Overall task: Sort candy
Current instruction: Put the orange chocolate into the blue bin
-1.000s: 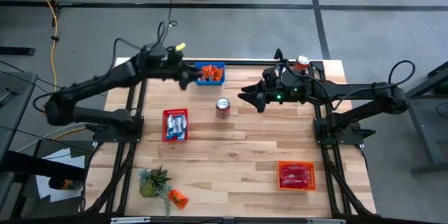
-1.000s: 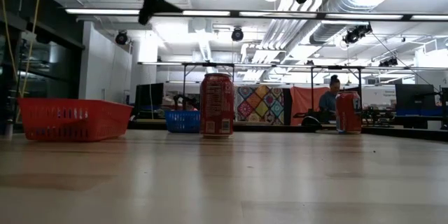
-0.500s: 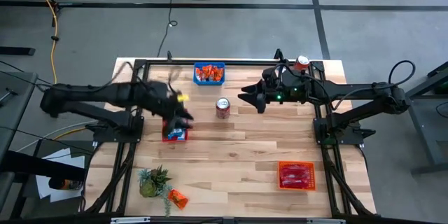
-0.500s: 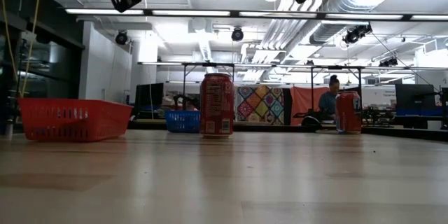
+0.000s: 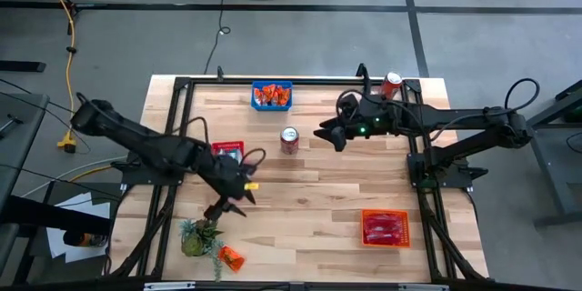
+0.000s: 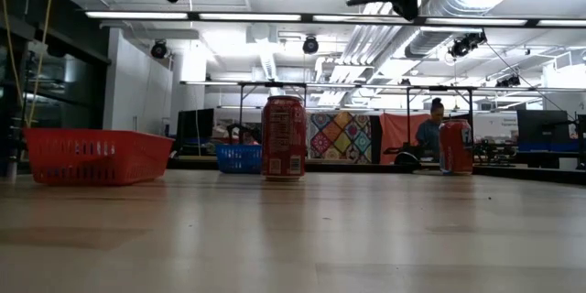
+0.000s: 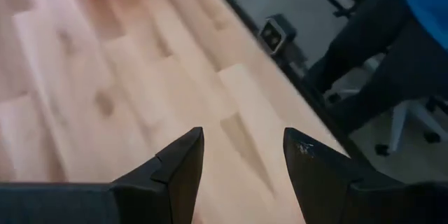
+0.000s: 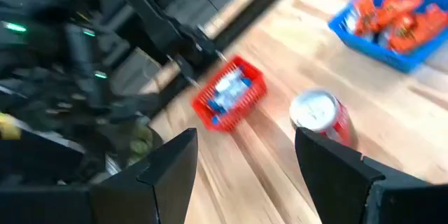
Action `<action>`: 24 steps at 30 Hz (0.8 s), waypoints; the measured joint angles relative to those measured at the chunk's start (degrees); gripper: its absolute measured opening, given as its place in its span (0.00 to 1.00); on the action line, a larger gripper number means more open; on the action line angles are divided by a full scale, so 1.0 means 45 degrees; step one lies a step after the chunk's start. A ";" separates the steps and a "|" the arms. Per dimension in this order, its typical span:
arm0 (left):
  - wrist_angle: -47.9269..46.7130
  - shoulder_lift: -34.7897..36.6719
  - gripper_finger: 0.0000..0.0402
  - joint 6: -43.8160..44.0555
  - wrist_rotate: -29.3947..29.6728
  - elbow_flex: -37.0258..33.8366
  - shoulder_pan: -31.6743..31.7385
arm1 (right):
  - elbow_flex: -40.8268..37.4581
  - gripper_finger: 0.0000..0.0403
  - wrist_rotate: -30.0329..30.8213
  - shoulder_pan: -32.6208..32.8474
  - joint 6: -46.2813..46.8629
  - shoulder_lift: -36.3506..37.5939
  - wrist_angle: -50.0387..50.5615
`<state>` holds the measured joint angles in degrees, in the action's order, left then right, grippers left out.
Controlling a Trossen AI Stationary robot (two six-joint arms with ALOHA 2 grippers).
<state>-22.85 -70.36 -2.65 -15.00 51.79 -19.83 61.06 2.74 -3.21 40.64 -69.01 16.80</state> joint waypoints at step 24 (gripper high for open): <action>-0.3149 -0.8623 0.46 0.3107 0.3502 0.8014 -0.5509 | -0.0010 0.59 0.0629 0.4326 -0.1355 0.0000 0.2890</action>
<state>-37.03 -109.16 11.33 0.75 87.85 -44.62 61.01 5.57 16.25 34.54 -69.01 29.81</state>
